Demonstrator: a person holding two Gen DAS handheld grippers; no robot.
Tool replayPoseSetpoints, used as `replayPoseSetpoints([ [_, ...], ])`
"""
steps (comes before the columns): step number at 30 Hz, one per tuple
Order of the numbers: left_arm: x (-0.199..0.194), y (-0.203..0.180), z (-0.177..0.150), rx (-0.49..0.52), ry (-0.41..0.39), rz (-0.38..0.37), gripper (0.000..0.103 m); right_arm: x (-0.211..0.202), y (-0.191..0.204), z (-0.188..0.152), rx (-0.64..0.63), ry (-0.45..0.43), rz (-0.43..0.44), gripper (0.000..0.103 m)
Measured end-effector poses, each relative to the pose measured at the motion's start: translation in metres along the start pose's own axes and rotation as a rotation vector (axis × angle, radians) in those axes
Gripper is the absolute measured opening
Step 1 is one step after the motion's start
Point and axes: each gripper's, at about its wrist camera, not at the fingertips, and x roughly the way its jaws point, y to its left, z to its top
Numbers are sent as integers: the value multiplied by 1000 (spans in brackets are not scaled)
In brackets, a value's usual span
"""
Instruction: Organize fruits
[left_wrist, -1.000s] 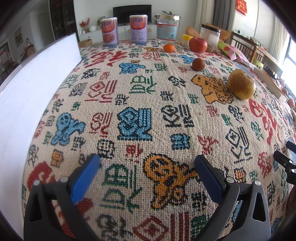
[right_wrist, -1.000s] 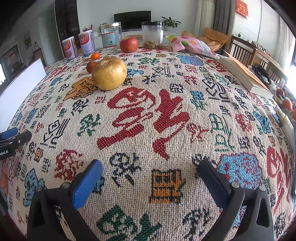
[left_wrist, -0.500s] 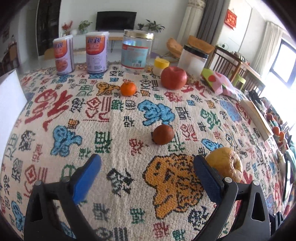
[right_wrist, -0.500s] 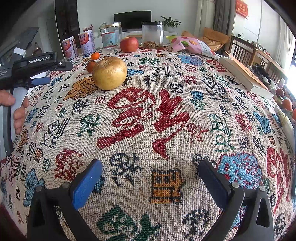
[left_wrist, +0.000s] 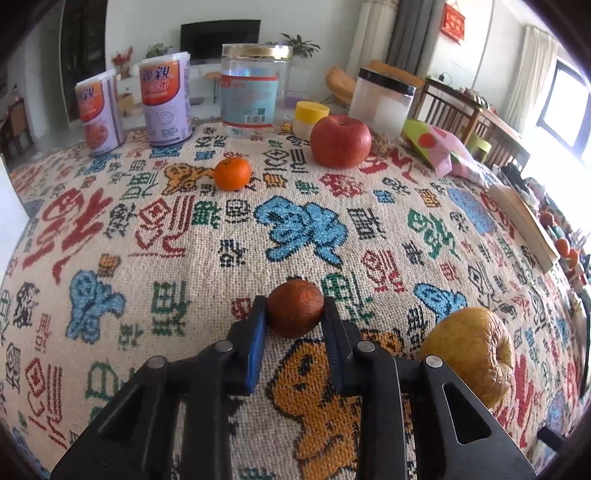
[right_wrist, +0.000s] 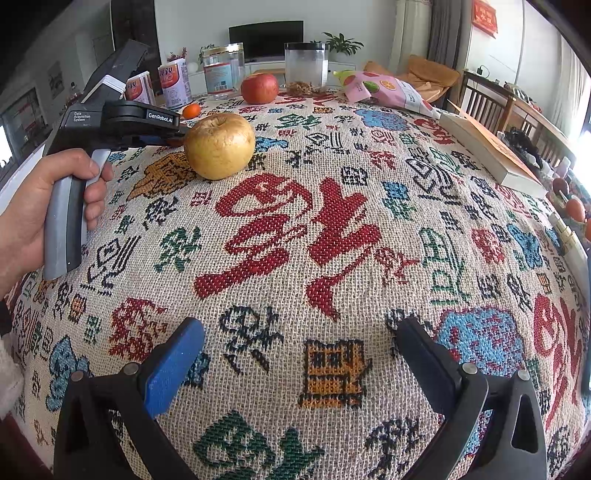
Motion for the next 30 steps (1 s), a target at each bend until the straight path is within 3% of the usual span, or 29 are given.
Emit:
replayPoseSetpoints([
  [9,-99,44,-78,25,70,21,29,0,0,0,0,0,0,103],
  [15,-124,77,-130,-15,65,68,32,0,0,-1,-1,1,0,103],
  [17,-127,78,-135,-9,33,104,43,0,0,-1,-1,1,0,103],
  [19,-127,77,-139,8,15,157,89,0,0,-1,-1,0,0,103],
  [21,-124,77,-143,17,1,206,94,0,0,-1,-1,1,0,103],
  [22,-119,78,-143,21,32,209,96,0,-1,-1,-1,1,0,103],
  [30,-117,82,-141,-6,42,206,102,-1,0,-1,-1,1,0,103],
])
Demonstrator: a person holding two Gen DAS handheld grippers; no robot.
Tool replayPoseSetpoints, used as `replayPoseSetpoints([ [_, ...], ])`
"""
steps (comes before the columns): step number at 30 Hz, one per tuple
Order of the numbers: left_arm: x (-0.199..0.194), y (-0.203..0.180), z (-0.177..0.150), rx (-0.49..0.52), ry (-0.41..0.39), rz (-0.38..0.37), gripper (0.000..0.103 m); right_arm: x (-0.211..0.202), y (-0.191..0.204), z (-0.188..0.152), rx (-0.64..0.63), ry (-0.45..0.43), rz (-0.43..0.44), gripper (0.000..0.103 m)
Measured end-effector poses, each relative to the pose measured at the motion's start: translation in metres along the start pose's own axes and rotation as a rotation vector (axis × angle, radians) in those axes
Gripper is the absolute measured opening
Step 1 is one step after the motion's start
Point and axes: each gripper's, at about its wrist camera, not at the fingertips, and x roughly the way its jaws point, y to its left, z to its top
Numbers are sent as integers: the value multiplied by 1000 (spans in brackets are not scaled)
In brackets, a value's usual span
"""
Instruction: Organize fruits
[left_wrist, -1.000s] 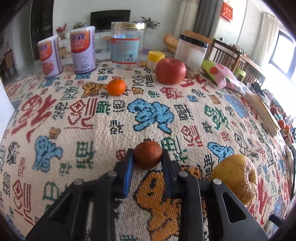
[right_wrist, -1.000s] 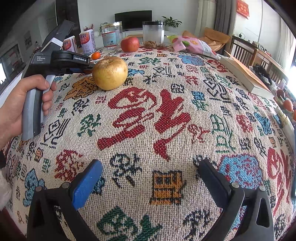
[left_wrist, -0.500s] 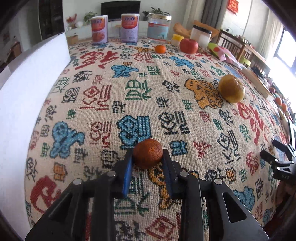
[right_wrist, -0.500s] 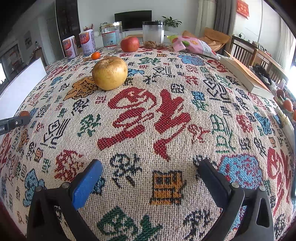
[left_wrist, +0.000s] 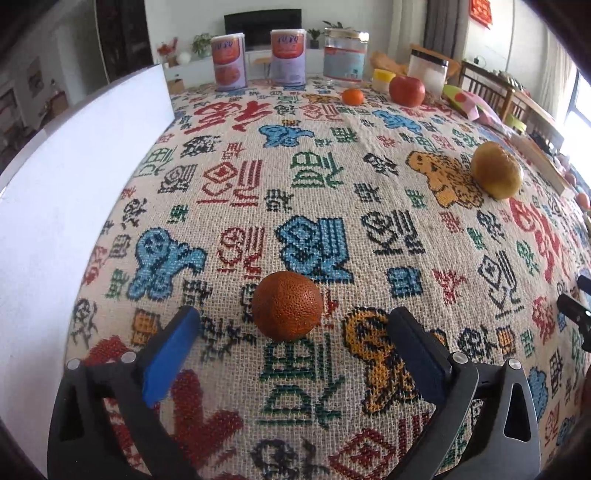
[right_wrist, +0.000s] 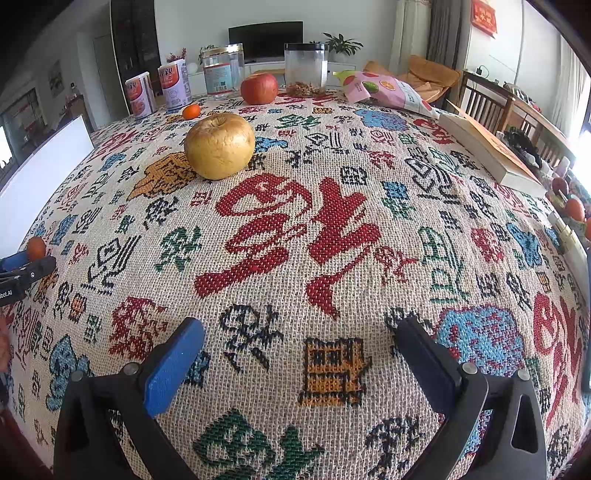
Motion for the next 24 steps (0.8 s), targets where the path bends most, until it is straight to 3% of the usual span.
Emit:
replayPoseSetpoints([
  [11,0,0,0,0,0,4,103,-2,1,3,-8,8,-3,102],
  [13,0,0,0,0,0,4,103,-12,6,13,-12,-22,5,102],
  [18,0,0,0,0,0,4,103,-41,40,87,-62,-144,127,102],
  [21,0,0,0,0,0,4,102,-29,76,142,-141,-132,209,102],
  [24,0,0,0,0,0,4,103,3,109,188,-175,-104,222,99],
])
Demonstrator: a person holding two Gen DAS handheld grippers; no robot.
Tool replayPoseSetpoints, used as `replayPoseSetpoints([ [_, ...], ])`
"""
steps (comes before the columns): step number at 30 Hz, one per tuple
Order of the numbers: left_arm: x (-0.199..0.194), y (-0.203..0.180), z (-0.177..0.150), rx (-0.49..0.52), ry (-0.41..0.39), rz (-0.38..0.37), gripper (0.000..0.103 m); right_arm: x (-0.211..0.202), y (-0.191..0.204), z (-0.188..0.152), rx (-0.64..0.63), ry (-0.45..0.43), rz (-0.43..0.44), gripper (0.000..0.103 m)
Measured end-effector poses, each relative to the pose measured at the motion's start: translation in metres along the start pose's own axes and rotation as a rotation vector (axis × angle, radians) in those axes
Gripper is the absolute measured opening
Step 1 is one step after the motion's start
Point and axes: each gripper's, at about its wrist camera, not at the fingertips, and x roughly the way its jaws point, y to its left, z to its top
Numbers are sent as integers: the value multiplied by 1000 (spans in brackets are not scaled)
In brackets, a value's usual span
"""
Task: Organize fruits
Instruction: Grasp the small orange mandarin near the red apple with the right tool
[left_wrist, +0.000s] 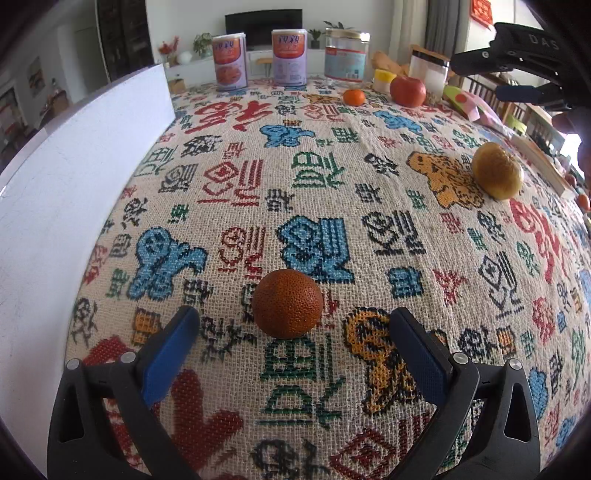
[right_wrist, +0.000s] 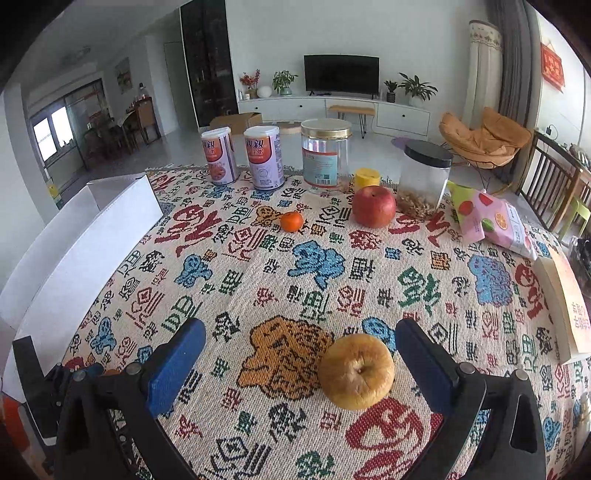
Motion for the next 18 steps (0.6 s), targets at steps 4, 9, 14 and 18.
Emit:
replayPoseSetpoints([
  [4,0,0,0,0,0,0,103,76,9,42,58,120,32,75],
  [9,0,0,0,-1,0,0,103,147,12,75,87,155,-47,67],
  [14,0,0,-1,-5,0,-1,103,199,6,94,99,175,-83,64],
  [18,0,0,-1,-6,0,-1,102,227,5,96,101,200,-104,50],
])
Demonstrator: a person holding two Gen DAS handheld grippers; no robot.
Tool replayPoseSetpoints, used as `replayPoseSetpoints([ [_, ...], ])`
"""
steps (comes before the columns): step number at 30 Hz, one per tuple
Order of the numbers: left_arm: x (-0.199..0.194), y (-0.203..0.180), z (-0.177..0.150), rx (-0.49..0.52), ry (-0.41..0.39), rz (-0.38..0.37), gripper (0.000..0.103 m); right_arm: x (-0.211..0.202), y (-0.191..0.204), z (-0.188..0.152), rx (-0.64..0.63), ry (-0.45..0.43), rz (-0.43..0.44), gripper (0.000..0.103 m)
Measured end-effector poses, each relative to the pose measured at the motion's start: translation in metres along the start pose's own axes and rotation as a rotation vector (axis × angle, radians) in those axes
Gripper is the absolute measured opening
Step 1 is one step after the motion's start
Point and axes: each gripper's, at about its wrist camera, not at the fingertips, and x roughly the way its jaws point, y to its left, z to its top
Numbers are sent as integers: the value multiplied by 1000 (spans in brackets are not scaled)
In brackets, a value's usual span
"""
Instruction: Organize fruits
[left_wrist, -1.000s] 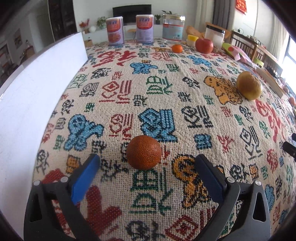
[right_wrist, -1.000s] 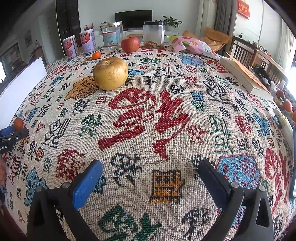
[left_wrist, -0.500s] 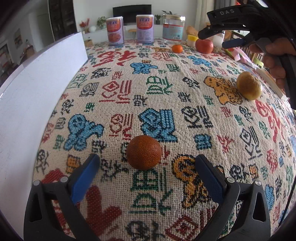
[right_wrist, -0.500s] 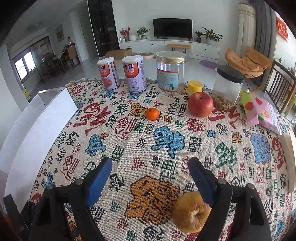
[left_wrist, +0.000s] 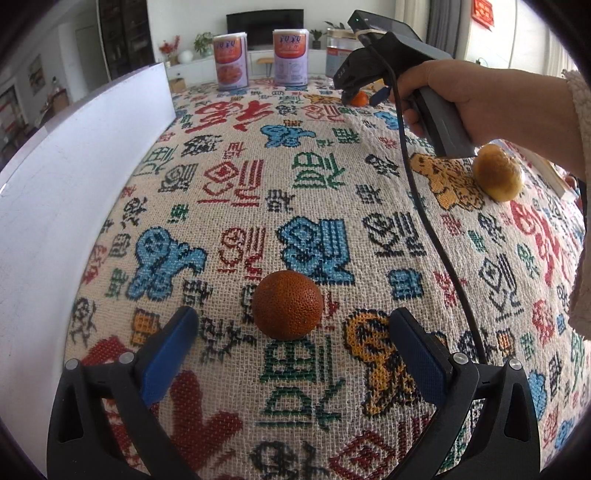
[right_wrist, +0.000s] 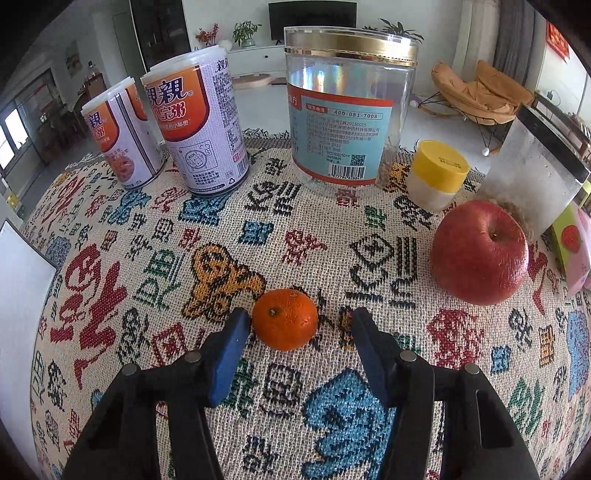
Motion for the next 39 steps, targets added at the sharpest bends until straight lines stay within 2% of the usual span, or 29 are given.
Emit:
replayPoseSetpoints([
  [2,0,0,0,-1,0,0,103,-1,1,0,-15,-35,-27,31],
  [6,1,-1,1,-2,1,0,103,-24,-10,-10,37,-65,27,31],
  [10,1,-1,1,-2,1,0,103,-66,-19,-37,16,-58,117,31],
  [14,1,0,1,-3,0,0,103,-130,-26,-84,-57,-57,237,31],
  [17,1,0,1,-3,0,0,103,-178,-31,-139,-164,-47,282,31],
  [19,1,0,1,-3,0,0,103,-198,-40,-184,-233,-34,254,31],
  [21,1,0,1,-3,0,0,103,-204,-53,-228,-278,-6,186,31],
  [23,1,0,1,-3,0,0,103,-200,-78,-262,-274,20,83,31],
  [25,1,0,1,-3,1,-1,103,-188,-109,-282,-231,29,-5,31],
  [26,1,0,1,-3,0,-1,103,-184,-124,-289,-201,28,-39,32],
  [28,1,0,1,-3,1,-1,103,-190,-151,-297,-121,-32,-2,38],
  [31,1,0,1,-4,1,-1,103,-195,-172,-299,-53,-17,28,55],
  [33,1,0,1,-4,1,-1,103,-203,-174,-298,-36,-33,65,57],
  [39,1,0,1,-4,1,-1,103,-229,-155,-269,-44,-112,46,72],
])
